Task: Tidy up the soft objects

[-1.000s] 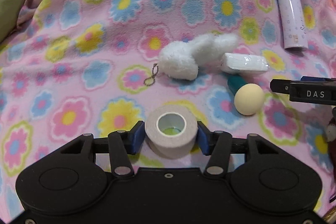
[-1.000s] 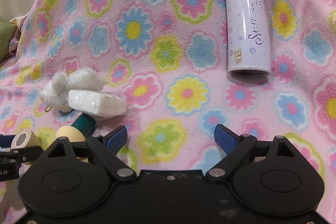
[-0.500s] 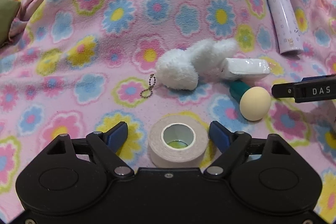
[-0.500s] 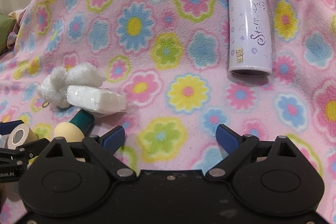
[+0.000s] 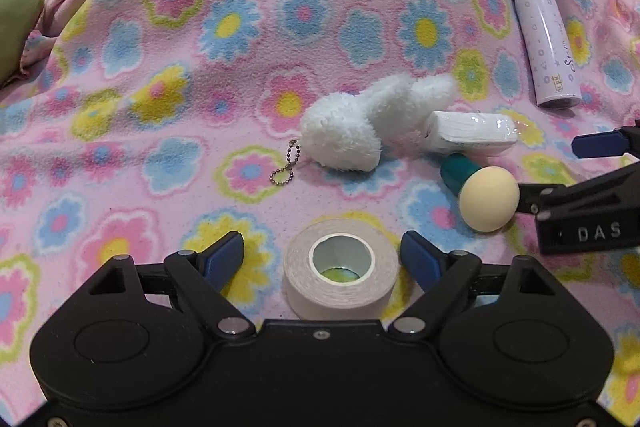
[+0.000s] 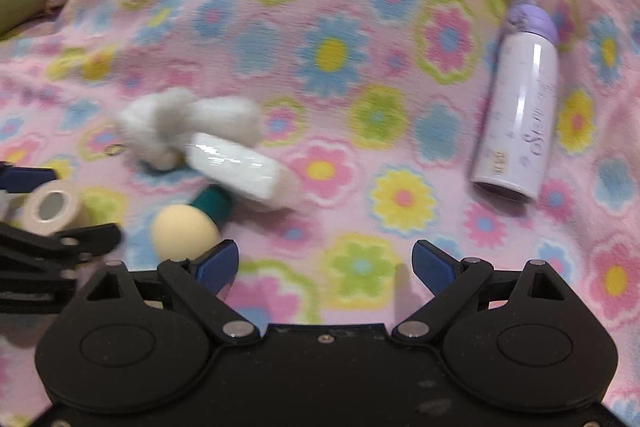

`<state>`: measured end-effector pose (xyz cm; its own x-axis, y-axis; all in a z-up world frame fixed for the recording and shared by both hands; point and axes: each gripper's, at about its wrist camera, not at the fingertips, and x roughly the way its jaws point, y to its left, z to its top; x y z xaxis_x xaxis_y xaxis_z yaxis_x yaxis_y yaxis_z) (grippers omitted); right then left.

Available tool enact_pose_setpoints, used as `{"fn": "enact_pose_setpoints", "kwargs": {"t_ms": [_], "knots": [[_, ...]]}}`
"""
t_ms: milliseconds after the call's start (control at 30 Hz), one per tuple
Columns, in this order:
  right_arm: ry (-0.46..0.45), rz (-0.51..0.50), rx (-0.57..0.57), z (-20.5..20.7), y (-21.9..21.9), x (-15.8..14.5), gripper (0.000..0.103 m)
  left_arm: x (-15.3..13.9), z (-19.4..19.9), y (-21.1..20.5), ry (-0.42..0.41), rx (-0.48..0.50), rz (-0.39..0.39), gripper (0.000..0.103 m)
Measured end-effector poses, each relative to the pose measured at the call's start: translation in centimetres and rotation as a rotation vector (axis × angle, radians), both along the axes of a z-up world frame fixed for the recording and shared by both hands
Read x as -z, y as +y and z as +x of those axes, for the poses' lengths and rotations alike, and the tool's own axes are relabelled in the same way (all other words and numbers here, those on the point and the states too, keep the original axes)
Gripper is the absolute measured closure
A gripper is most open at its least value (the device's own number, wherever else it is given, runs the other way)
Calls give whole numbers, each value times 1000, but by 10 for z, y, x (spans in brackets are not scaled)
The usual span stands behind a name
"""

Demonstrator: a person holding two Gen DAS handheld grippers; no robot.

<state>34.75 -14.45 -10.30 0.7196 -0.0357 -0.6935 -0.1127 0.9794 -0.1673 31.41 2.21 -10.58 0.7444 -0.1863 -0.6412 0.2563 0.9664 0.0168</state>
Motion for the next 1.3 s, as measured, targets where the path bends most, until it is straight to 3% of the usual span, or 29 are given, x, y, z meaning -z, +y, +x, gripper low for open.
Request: {"fn": "enact_pose_setpoints", "kwargs": {"t_ms": [267, 467, 767, 900, 967, 1300], "knots": [[-41, 63, 26, -8, -3, -18, 9, 0, 0, 0, 0, -1, 1, 19], [-5, 202, 62, 8, -5, -33, 9, 0, 0, 0, 1, -1, 1, 19], [66, 176, 47, 47, 27, -23, 9, 0, 0, 1, 1, -3, 2, 18], [117, 186, 63, 57, 30, -15, 26, 0, 1, 1, 1, -5, 1, 18], [131, 198, 76, 56, 27, -13, 41, 0, 0, 1, 1, -5, 1, 18], [93, 223, 172, 14, -26, -34, 43, 0, 0, 1, 1, -6, 0, 18]]}}
